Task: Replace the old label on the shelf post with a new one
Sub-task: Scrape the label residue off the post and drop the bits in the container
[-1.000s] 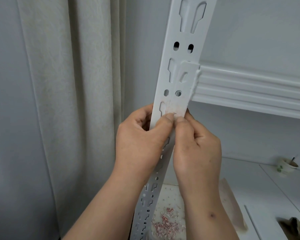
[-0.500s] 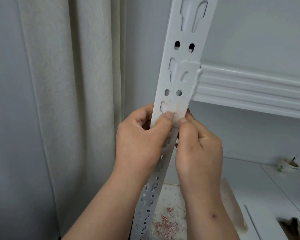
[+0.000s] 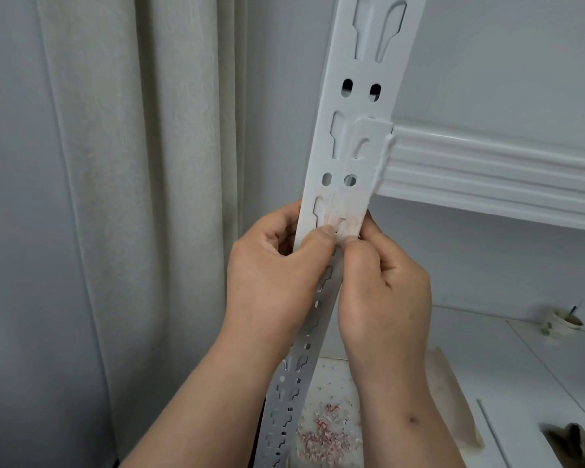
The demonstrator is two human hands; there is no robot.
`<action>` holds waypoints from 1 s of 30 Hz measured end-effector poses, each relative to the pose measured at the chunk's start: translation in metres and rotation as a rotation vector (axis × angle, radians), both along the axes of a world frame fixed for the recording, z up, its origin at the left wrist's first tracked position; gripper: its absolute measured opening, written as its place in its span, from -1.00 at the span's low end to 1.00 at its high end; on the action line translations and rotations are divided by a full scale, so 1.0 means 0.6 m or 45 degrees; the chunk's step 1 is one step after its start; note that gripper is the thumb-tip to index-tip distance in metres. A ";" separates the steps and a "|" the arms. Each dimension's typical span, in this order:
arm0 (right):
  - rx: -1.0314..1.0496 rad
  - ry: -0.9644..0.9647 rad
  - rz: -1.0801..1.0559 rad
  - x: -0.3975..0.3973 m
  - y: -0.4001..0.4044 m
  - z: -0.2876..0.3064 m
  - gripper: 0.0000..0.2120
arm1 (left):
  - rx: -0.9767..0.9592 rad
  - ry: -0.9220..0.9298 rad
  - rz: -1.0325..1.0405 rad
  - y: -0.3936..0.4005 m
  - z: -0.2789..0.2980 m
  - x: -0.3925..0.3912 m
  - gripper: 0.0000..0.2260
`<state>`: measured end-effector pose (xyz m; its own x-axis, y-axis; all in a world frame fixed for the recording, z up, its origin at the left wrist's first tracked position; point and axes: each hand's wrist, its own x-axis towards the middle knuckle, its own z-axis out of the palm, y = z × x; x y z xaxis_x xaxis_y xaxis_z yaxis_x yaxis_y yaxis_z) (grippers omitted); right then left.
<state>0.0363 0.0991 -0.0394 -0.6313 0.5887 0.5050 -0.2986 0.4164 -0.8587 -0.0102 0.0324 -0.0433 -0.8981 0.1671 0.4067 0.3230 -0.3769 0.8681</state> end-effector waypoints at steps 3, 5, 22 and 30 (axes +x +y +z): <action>-0.049 0.039 -0.007 -0.002 0.000 -0.001 -0.72 | 0.005 0.005 -0.005 0.001 -0.002 -0.001 -0.85; -0.011 0.002 -0.006 -0.001 -0.001 -0.001 -0.68 | 0.001 0.007 0.010 0.001 -0.003 0.000 -0.83; -0.097 -0.066 -0.188 0.015 0.009 -0.112 -0.79 | -0.136 -0.113 0.561 -0.005 -0.171 0.028 -0.82; -0.054 -0.269 -0.158 0.029 0.033 -0.185 -0.81 | -0.561 0.175 0.506 0.025 -0.273 0.102 -0.84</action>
<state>0.0536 0.1191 -0.1502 -0.6416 0.6863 0.3426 -0.0595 0.4008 -0.9142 0.0508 0.0475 -0.2071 -0.8706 0.0090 0.4918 0.4852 0.1806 0.8556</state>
